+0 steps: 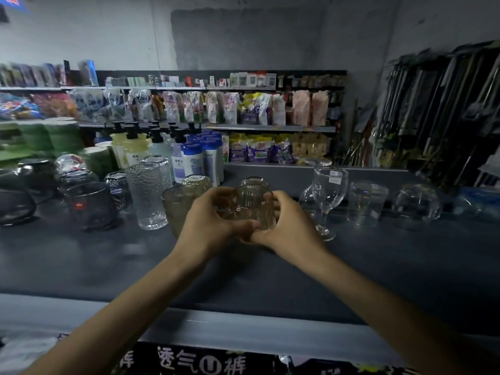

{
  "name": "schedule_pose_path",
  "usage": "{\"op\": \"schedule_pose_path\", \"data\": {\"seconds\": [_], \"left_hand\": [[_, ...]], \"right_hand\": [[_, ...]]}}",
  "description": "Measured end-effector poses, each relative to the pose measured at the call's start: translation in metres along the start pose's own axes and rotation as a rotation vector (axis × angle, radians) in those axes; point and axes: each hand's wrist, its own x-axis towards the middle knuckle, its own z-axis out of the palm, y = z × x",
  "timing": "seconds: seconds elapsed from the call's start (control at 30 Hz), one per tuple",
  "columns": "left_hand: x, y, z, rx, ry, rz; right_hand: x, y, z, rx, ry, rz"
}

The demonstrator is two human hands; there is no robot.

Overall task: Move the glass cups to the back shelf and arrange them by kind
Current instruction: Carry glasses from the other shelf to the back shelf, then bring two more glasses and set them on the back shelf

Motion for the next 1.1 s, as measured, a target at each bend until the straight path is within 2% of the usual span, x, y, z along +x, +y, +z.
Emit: {"op": "schedule_pose_path", "data": {"seconds": [0.3,0.67,0.73,0.83,0.93,1.03,1.1], "left_hand": [[0.017,-0.014,0.015,0.084,-0.001,0.054],[0.013,-0.019,0.015,0.078,0.008,0.01],[-0.002,-0.009,0.003,0.129,0.044,0.038],[-0.058,0.008,-0.021,0.175,0.14,0.172],[-0.136,0.012,-0.039,0.245,0.308,0.289],[-0.214,-0.013,-0.049,0.489,0.425,0.256],[-0.27,-0.04,-0.056,0.67,0.464,0.137]], "right_hand": [[0.021,0.02,0.012,-0.073,0.018,0.054],[0.009,0.004,0.0,-0.097,-0.032,0.104],[-0.007,-0.007,-0.013,-0.122,-0.009,0.045],[-0.047,-0.026,-0.033,-0.176,0.157,-0.177],[-0.104,-0.039,-0.036,-0.054,0.222,-0.388],[-0.171,-0.034,-0.018,0.039,0.135,-0.545],[-0.216,-0.017,0.004,0.029,0.013,-0.585]]}}
